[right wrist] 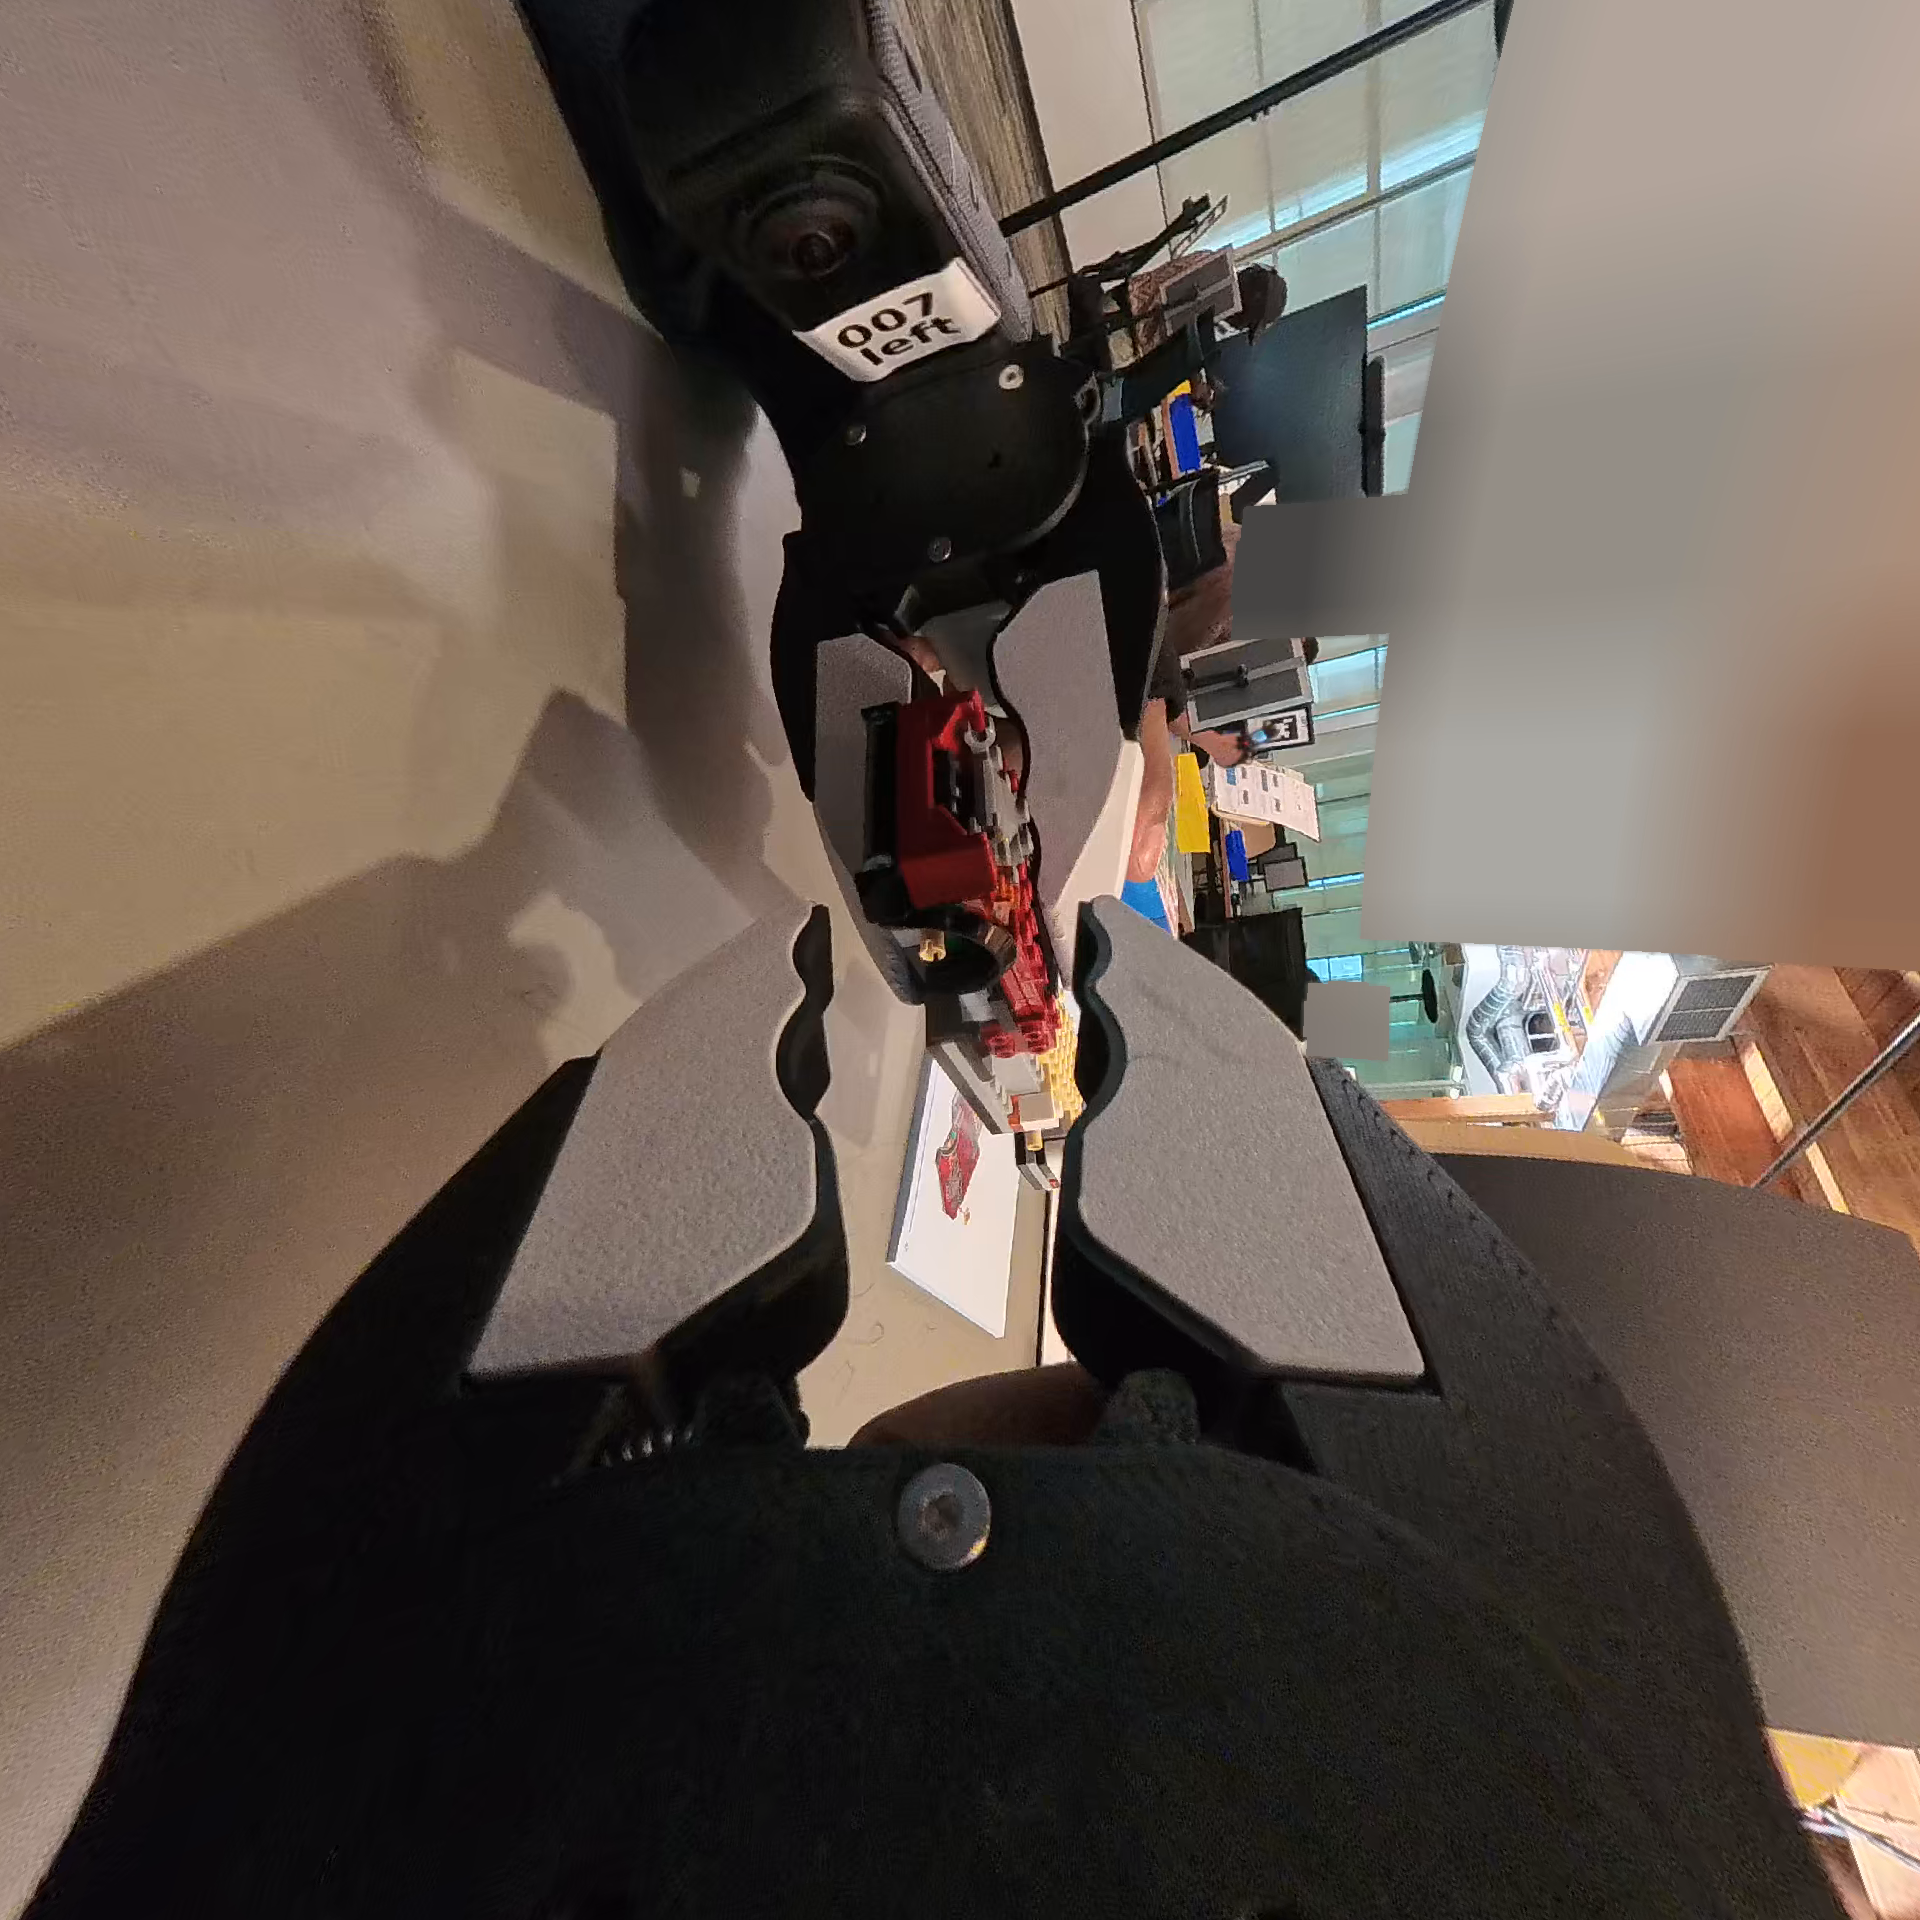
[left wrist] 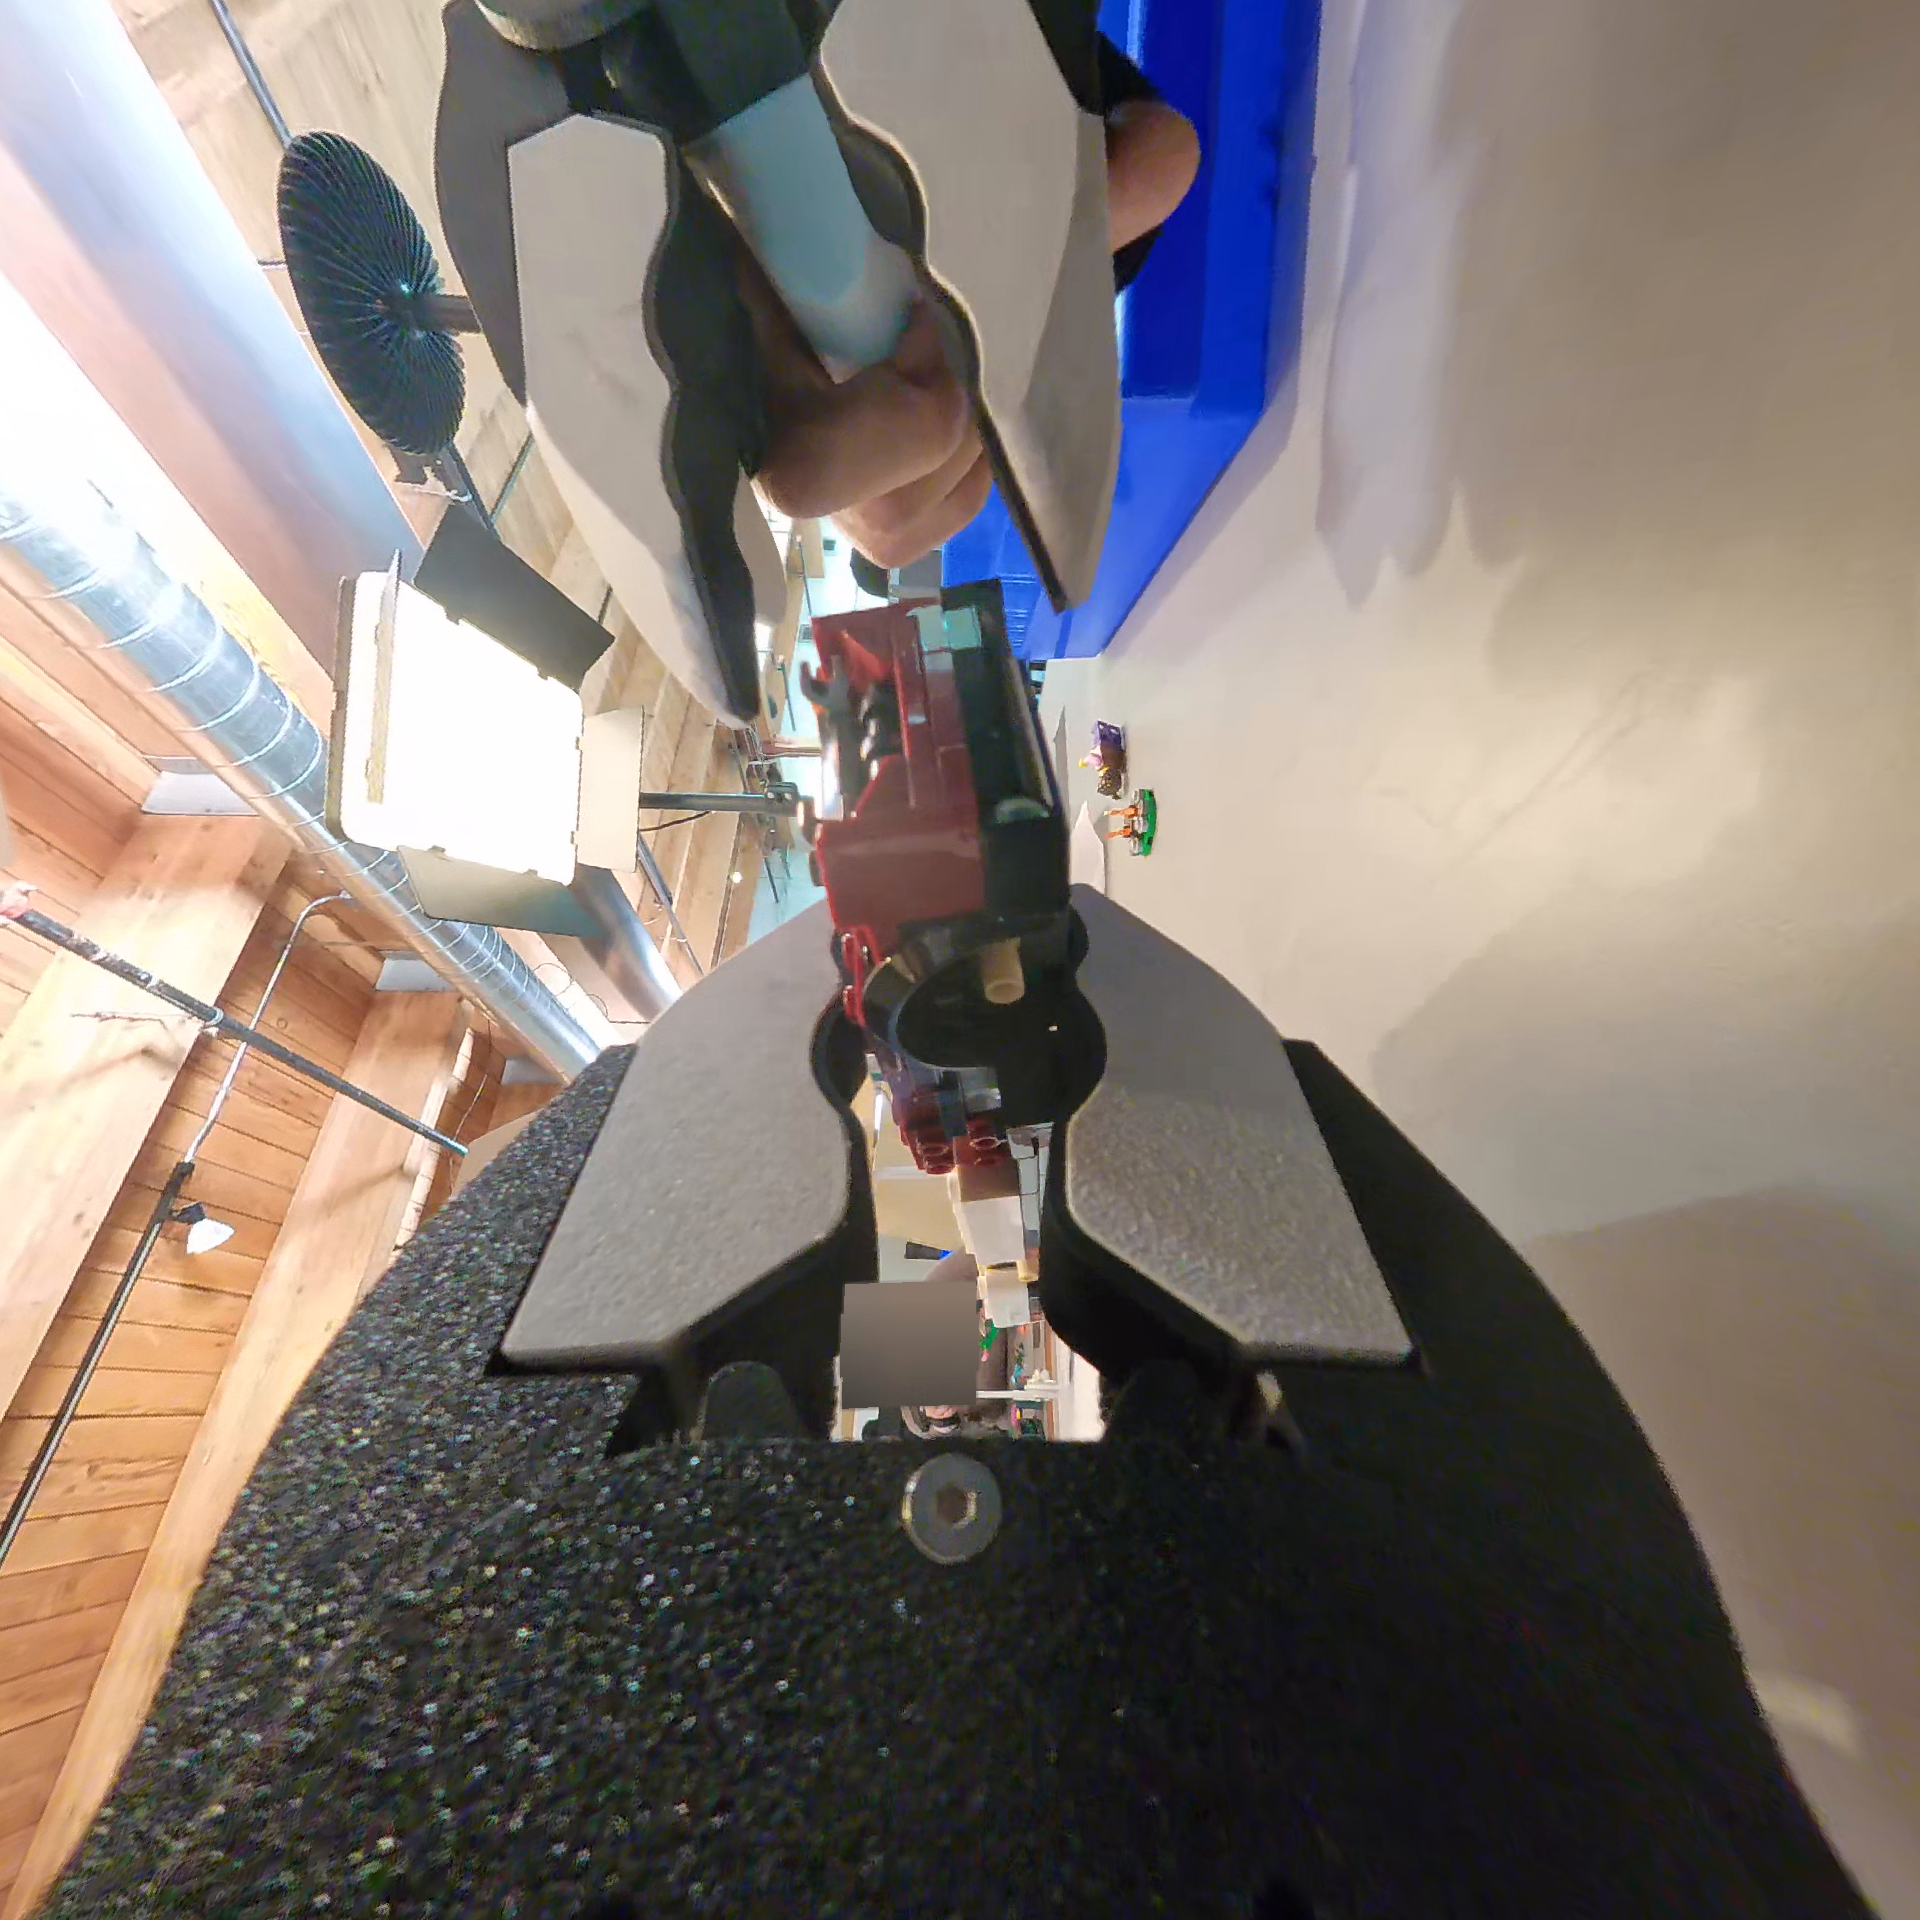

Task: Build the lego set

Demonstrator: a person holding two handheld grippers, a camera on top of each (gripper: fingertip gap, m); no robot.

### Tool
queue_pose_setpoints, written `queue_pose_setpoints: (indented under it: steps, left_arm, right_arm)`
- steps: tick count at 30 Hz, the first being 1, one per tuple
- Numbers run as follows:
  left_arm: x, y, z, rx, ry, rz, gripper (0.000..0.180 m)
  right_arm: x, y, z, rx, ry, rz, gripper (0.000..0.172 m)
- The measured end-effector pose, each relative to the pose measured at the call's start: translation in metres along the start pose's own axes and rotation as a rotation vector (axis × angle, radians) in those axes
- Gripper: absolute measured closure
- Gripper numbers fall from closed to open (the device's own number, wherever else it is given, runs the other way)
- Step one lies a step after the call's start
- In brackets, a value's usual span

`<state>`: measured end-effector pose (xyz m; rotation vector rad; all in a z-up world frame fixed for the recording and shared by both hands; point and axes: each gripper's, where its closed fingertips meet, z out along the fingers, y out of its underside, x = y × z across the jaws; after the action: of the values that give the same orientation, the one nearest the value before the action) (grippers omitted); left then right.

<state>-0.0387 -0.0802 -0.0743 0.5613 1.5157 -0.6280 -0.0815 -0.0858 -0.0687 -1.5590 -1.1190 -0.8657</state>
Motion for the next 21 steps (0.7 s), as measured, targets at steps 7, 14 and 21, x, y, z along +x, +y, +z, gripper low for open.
queue_pose_setpoints:
  steps: [7,14,21]
  left_arm:
    - [0.0015,0.0008,0.0,-0.001,0.014,0.002,0.147]
    - [0.0034,-0.0008,0.0,0.006,0.029,0.004,0.147]
    - [0.0044,0.0,0.0001,0.004,0.038,0.003,0.147]
  right_arm:
    - [-0.0038,0.0018,0.0044,-0.006,-0.009,0.008,0.128]
    - [-0.0051,0.0005,0.0061,-0.002,-0.005,-0.005,0.135]
    - [-0.0049,0.001,0.0068,-0.009,0.014,-0.04,0.143]
